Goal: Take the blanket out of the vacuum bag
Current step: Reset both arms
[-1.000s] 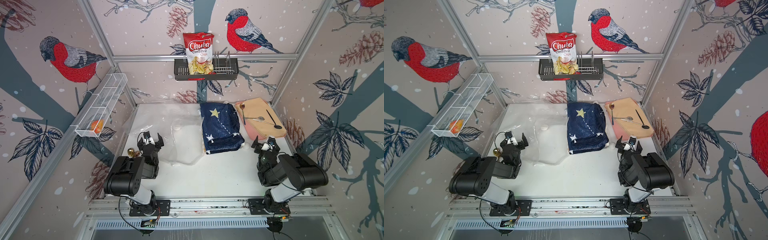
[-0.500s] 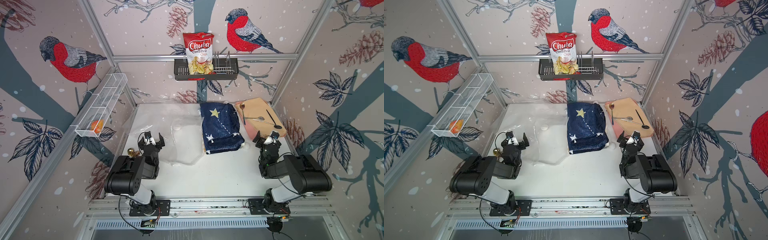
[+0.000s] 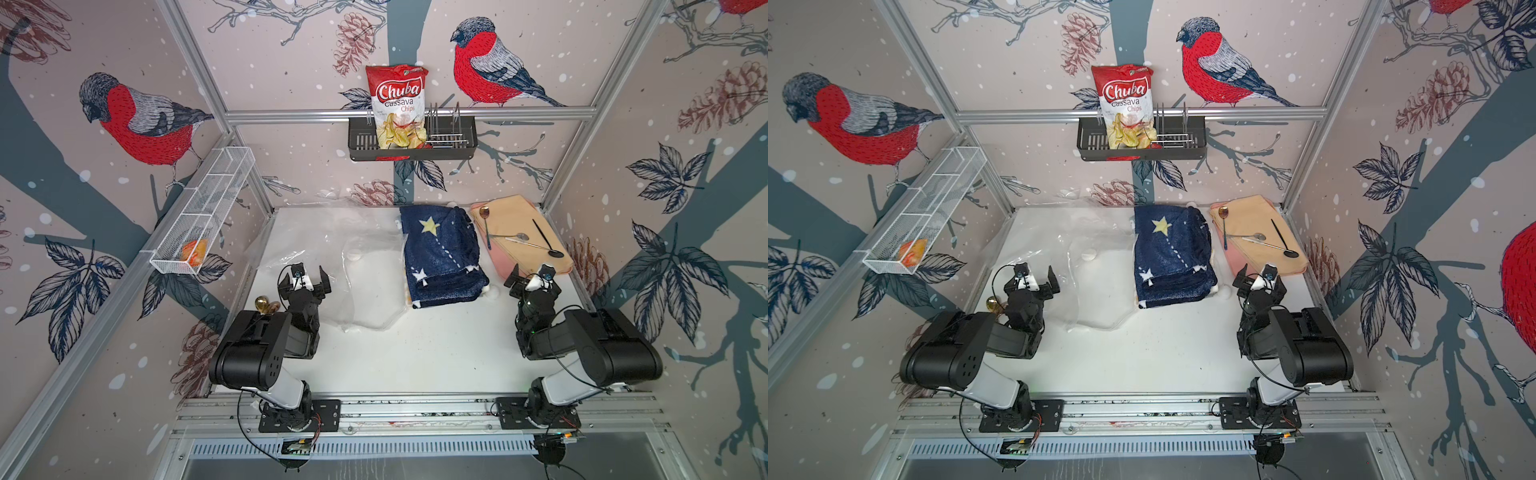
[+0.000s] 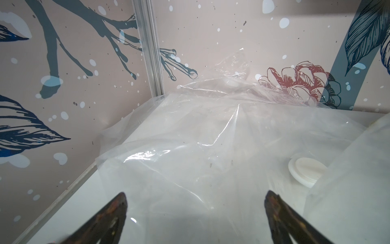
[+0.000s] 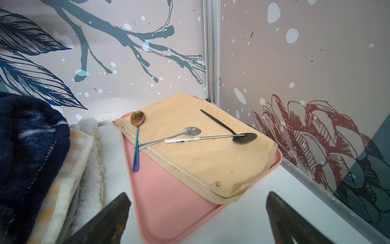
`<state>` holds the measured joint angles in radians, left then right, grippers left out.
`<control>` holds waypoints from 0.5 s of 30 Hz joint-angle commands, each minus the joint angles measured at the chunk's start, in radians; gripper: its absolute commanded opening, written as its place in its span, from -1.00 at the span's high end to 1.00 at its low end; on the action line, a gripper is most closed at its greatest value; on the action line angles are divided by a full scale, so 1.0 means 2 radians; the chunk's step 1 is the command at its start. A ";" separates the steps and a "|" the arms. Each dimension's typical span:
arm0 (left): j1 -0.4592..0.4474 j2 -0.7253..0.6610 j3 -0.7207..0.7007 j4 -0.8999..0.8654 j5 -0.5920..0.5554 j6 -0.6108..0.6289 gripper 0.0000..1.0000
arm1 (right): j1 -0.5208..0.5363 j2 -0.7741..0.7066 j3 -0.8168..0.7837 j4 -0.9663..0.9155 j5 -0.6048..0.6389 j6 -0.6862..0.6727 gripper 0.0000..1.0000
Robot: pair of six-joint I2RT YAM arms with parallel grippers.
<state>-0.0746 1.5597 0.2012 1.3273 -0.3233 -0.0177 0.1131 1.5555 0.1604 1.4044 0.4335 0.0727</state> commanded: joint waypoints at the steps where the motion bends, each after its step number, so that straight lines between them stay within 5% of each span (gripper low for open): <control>1: 0.000 0.001 -0.001 0.027 -0.006 0.007 -0.98 | 0.001 0.001 0.000 0.021 0.010 -0.006 -1.00; 15: 0.000 0.002 0.002 0.021 -0.003 0.006 -0.98 | 0.001 0.001 0.000 0.021 0.011 -0.006 -1.00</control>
<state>-0.0750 1.5635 0.2024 1.3273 -0.3260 -0.0177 0.1135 1.5558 0.1604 1.4132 0.4412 0.0692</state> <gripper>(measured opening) 0.989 0.999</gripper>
